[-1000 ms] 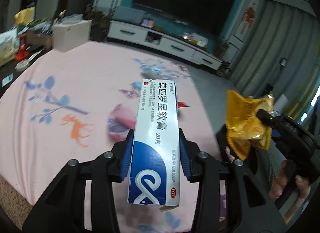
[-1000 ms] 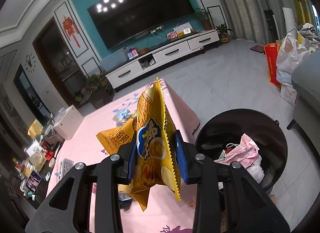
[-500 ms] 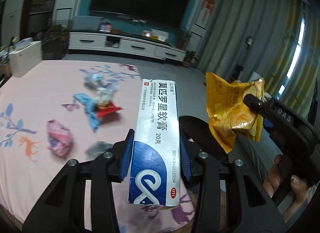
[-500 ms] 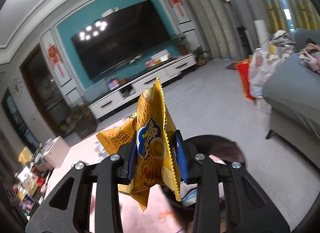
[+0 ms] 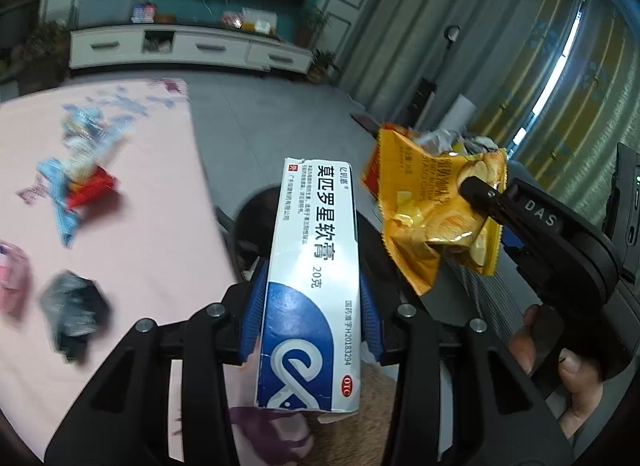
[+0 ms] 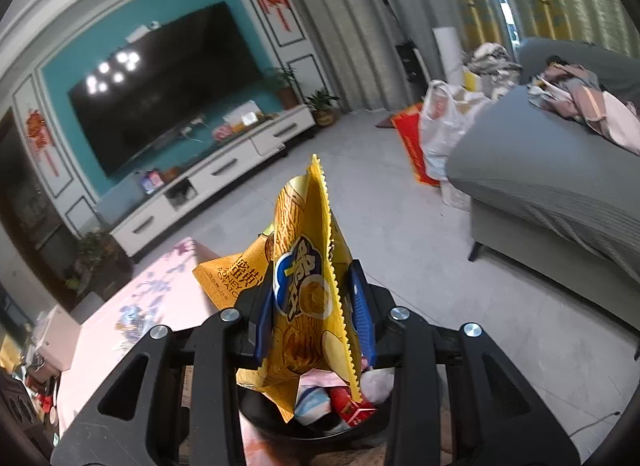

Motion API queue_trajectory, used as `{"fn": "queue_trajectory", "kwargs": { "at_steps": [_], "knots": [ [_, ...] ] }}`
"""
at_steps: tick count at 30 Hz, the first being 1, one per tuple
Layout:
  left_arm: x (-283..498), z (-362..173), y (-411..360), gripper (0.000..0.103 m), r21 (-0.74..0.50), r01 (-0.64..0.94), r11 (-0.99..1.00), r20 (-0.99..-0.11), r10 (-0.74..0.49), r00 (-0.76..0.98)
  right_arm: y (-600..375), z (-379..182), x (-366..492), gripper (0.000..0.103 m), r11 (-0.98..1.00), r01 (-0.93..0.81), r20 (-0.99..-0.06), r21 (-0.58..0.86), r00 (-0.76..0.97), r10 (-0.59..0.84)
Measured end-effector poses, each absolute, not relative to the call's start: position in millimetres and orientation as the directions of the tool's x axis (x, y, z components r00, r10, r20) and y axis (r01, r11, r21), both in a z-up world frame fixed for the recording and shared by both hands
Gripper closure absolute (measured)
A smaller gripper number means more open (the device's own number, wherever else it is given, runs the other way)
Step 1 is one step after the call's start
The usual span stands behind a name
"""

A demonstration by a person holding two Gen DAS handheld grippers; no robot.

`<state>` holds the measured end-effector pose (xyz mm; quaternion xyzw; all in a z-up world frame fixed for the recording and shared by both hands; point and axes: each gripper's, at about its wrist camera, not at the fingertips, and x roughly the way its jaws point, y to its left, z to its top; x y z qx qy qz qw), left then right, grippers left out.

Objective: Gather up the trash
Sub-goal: 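Carry the medicine box and chip bag over the black bin, then open both tools to drop the box and chip bag into the bin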

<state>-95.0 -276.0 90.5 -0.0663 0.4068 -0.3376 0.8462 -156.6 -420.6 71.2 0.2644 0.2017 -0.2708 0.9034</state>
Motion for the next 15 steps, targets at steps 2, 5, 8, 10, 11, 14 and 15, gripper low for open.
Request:
{"fn": "queue_trajectory", "kwargs": {
  "at_steps": [2,5,8,10,11,14,15],
  "knots": [
    [-92.4,81.5,-286.4,0.060,-0.401,0.525,0.750,-0.656,-0.636,0.407,-427.8,61.5,-152.7,0.068,0.700,0.614,-0.538,0.364,0.752,-0.380],
    [-86.5,65.8,-304.5,0.060,-0.407,0.539,0.738,-0.685,-0.637,0.354,-444.3,42.2,-144.8,0.068,0.663,0.656,-0.603,0.361,0.706,-0.371],
    [-81.2,54.7,-318.4,0.060,-0.414,0.543,0.730,-0.702,-0.636,0.320,-453.0,28.7,-139.6,0.068,0.637,0.680,-0.640,0.363,0.679,-0.360],
    [-74.8,47.3,-325.0,0.060,-0.428,0.537,0.727,-0.714,-0.636,0.293,-456.8,22.1,-136.4,0.068,0.627,0.690,-0.654,0.361,0.667,-0.357],
    [-72.0,43.8,-328.3,0.060,-0.432,0.534,0.726,-0.719,-0.635,0.282,-457.6,20.1,-135.0,0.068,0.626,0.692,-0.659,0.360,0.664,-0.354],
    [-66.4,35.1,-334.1,0.060,-0.438,0.528,0.727,-0.731,-0.630,0.262,-459.3,12.3,-127.7,0.068,0.627,0.694,-0.683,0.354,0.650,-0.334],
    [-63.3,32.0,-337.5,0.060,-0.441,0.527,0.727,-0.734,-0.630,0.254,-459.6,9.7,-125.1,0.068,0.627,0.696,-0.692,0.350,0.643,-0.328]
  ]
}}
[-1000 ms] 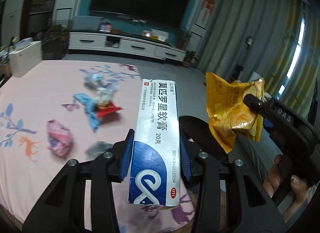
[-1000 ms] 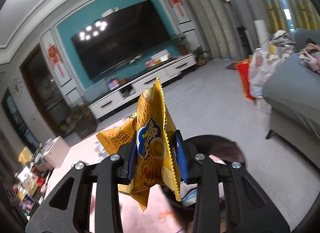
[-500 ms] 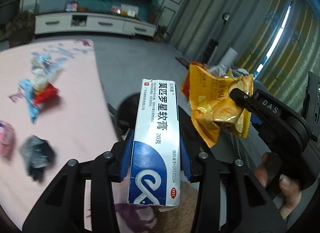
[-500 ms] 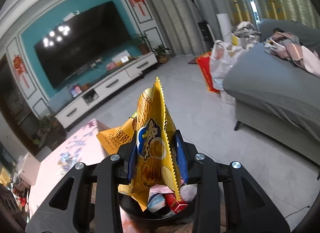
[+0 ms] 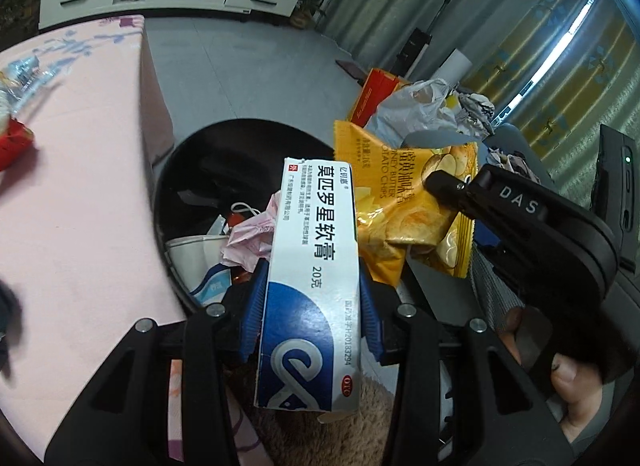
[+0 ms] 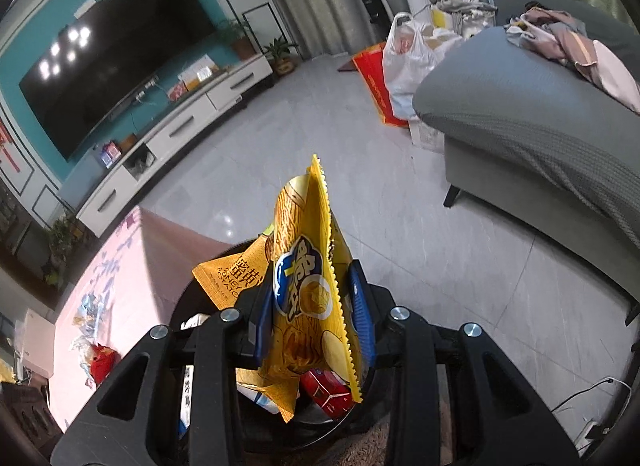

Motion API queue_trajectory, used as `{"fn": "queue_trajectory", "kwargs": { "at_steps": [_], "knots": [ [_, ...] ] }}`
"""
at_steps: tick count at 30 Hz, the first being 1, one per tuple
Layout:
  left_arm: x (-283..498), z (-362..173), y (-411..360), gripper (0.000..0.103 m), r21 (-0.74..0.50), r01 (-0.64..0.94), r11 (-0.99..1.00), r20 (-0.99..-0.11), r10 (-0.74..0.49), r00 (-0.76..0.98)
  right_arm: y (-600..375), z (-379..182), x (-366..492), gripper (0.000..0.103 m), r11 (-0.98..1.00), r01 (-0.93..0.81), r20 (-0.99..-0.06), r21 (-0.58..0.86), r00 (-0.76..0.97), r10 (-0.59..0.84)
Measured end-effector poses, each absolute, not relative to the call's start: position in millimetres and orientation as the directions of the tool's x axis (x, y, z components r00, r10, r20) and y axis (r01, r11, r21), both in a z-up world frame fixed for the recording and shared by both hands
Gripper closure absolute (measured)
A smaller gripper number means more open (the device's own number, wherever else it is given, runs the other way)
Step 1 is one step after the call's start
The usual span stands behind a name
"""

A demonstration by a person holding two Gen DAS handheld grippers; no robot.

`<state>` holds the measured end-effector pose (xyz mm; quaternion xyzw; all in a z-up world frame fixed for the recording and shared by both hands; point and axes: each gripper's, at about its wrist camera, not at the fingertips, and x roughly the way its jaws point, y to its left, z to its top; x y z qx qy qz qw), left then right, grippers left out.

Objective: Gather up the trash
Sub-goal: 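Open both tools to drop the box and chip bag into the bin, then grasp the pink wrapper with the left tool while the right tool grasps the grey plastic bag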

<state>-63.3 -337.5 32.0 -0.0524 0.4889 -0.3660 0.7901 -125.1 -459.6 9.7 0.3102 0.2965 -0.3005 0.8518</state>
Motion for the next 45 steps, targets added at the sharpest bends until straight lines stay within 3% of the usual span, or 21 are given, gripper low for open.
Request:
{"fn": "queue_trajectory", "kwargs": {
  "at_steps": [10,16,18,20,26,31,36,45],
  "knots": [
    [-48.9,10.5,-355.4,0.059,-0.433,0.524,0.734,-0.768,-0.605,0.213,-458.3,-6.0,-106.3,0.063,0.626,0.725,-0.752,0.286,0.575,-0.322],
    [-44.6,6.1,-357.8,0.058,-0.429,0.511,0.745,-0.774,-0.595,0.216,-458.3,-4.5,-108.6,0.049,0.622,0.711,-0.740,0.327,0.602,-0.299],
    [-42.7,7.0,-354.9,0.047,-0.444,0.499,0.745,-0.768,-0.603,0.216,-459.9,-3.4,-110.7,0.039,0.618,0.705,-0.732,0.349,0.616,-0.290],
    [-42.5,10.8,-350.7,0.029,-0.448,0.495,0.744,-0.761,-0.608,0.226,-459.2,-2.2,-111.0,0.037,0.616,0.704,-0.732,0.354,0.618,-0.285],
    [-53.1,32.0,-326.2,0.014,-0.461,0.488,0.741,-0.720,-0.634,0.283,-454.4,5.0,-111.0,0.027,0.617,0.690,-0.715,0.378,0.641,-0.279],
    [-58.6,62.4,-284.4,0.004,-0.463,0.452,0.763,-0.676,-0.634,0.377,-439.7,18.0,-110.0,0.015,0.653,0.654,-0.679,0.382,0.678,-0.282],
    [-66.0,90.7,-222.4,0.003,-0.431,0.359,0.828,-0.649,-0.561,0.515,-417.1,32.0,-105.2,0.005,0.711,0.577,-0.637,0.402,0.734,-0.236],
    [-77.4,104.8,-65.2,0.003,-0.384,0.067,0.921,-0.636,-0.316,0.704,-336.3,56.6,-77.0,0.004,0.871,0.331,-0.595,0.363,0.802,-0.056]
  ]
}}
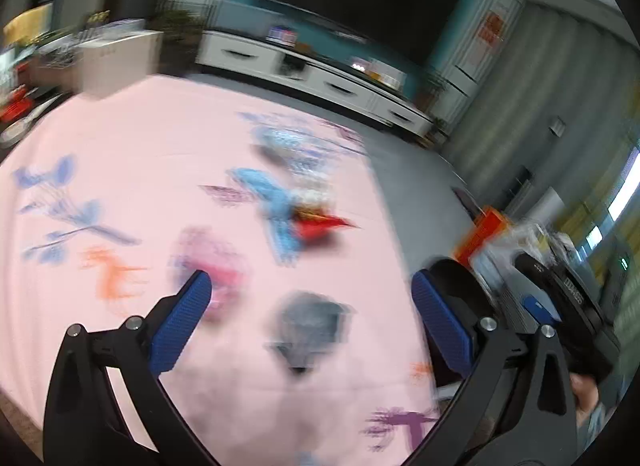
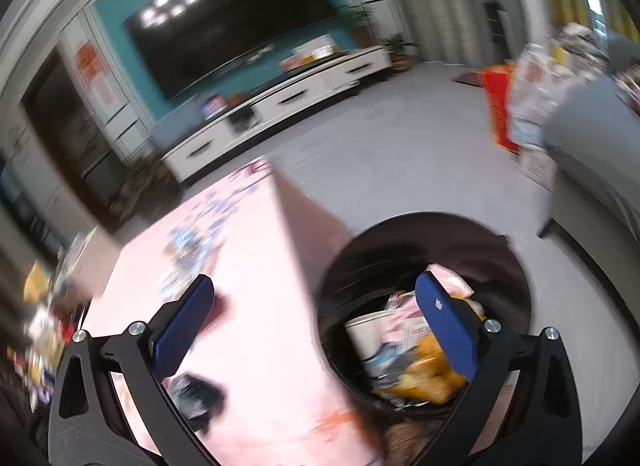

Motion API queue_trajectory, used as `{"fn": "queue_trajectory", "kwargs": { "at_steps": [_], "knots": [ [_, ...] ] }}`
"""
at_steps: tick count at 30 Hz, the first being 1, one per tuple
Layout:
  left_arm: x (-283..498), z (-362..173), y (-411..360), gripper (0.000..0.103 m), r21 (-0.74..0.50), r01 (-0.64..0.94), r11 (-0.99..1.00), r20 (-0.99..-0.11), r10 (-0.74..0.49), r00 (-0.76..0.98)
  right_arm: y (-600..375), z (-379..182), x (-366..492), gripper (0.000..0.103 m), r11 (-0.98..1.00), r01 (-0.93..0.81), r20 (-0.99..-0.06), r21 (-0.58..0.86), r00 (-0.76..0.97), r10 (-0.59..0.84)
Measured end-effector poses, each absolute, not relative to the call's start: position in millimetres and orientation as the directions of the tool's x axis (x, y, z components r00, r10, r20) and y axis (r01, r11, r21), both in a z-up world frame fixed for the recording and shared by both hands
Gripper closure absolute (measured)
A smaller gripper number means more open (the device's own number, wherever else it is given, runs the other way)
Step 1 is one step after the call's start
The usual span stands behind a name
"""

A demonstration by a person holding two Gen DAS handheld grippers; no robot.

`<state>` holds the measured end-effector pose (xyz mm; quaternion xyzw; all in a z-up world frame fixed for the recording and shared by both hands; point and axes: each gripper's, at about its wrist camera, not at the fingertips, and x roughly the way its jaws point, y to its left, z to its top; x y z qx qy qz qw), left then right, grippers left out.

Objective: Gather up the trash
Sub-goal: 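Grasp the pink wrapper with the left tool while the right tool grasps the grey plastic bag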

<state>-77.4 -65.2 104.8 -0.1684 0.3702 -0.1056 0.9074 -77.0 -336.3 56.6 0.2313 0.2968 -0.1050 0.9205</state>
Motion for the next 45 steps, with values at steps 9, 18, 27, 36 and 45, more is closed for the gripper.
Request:
{"fn": "queue_trajectory", "kwargs": {
  "at_steps": [9,18,27,36,45],
  "knots": [
    [-66.7,73.1,14.2,0.003,-0.381,-0.165,0.910,-0.688,-0.159,0.709,-229.3,26.0,-31.8,0.004,0.948,0.057,-0.684,0.312,0.706,0.183],
    [-44.0,22.5,1.4,0.003,-0.467,-0.123,0.876,-0.688,-0.272,0.673,-175.0,-15.1,-12.0,0.005,0.975,-0.028,-0.758,0.220,0.625,0.189],
    [-19.5,16.1,-13.5,0.004,-0.529,-0.064,0.847,-0.644,-0.351,0.680,-162.9,-36.2,0.4,0.032,0.983,-0.074,-0.807,0.168,0.562,0.180],
    [-7.5,1.5,-23.7,0.030,-0.549,-0.072,0.833,-0.663,-0.381,0.645,-150.3,-44.8,1.8,0.037,0.991,-0.103,-0.815,0.086,0.565,0.130],
    [-17.7,-7.8,-10.9,0.045,-0.667,-0.074,0.742,-0.596,-0.471,0.651,-152.3,-43.5,1.6,0.039,0.992,-0.089,-0.819,0.091,0.560,0.126]
  ]
}}
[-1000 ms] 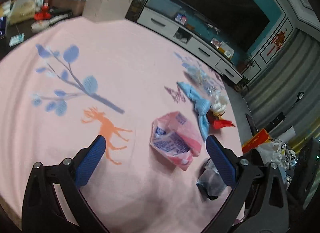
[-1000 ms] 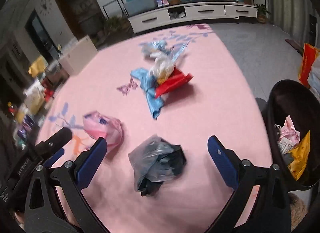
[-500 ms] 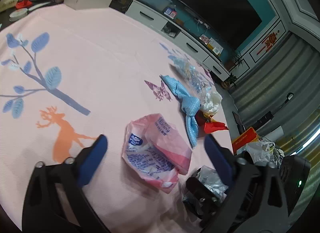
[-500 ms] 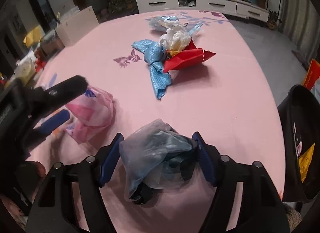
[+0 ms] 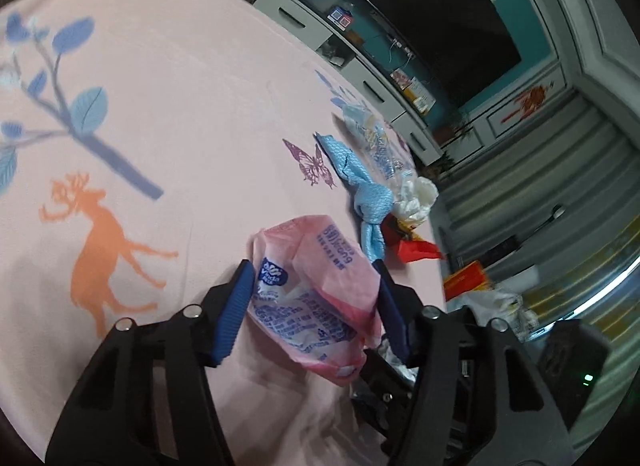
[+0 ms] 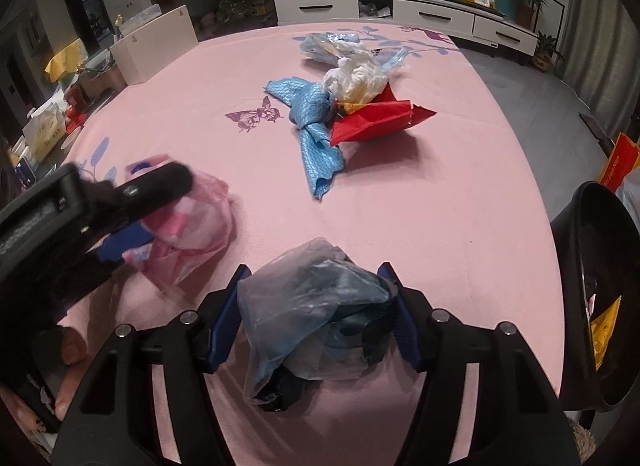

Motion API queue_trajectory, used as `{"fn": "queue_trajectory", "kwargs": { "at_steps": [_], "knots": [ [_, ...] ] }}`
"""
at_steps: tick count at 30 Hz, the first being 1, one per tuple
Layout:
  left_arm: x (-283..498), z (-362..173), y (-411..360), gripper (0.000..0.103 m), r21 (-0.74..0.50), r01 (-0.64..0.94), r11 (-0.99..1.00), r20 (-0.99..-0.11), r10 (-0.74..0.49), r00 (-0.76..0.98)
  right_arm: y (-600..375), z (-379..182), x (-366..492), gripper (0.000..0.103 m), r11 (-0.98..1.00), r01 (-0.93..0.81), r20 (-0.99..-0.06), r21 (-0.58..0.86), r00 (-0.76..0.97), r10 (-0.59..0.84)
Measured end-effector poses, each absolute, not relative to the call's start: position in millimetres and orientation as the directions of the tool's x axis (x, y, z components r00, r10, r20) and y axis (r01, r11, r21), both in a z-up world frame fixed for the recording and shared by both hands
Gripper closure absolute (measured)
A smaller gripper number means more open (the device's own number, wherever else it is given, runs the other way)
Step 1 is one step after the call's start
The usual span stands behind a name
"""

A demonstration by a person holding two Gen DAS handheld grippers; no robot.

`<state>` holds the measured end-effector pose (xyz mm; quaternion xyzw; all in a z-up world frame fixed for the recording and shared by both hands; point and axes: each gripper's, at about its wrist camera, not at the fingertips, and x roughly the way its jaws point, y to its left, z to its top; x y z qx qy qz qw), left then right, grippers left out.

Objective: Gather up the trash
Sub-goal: 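Grasp the pink wrapper with the left tool while the right tool grasps the grey plastic bag, then carry the pink wrapper and grey bag over the black bin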

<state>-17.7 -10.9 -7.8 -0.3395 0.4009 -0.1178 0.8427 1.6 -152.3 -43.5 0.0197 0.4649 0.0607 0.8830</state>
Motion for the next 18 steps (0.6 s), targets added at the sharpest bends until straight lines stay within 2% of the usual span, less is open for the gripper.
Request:
{"fn": "queue_trajectory", "kwargs": {
  "at_steps": [8,18],
  "knots": [
    [-36.3,14.6,-8.9,0.045,-0.597,-0.112,0.794,-0.634,-0.382,0.673,-162.2,-30.1,-4.6,0.039,0.990,-0.065,-0.797,0.122,0.588,0.137],
    [-63.6,57.9,-12.8,0.045,-0.508,-0.094,0.856,-0.630,-0.295,0.719,-179.0,-13.7,-13.0,0.039,0.988,-0.017,-0.775,0.156,0.618,0.133]
  ]
}}
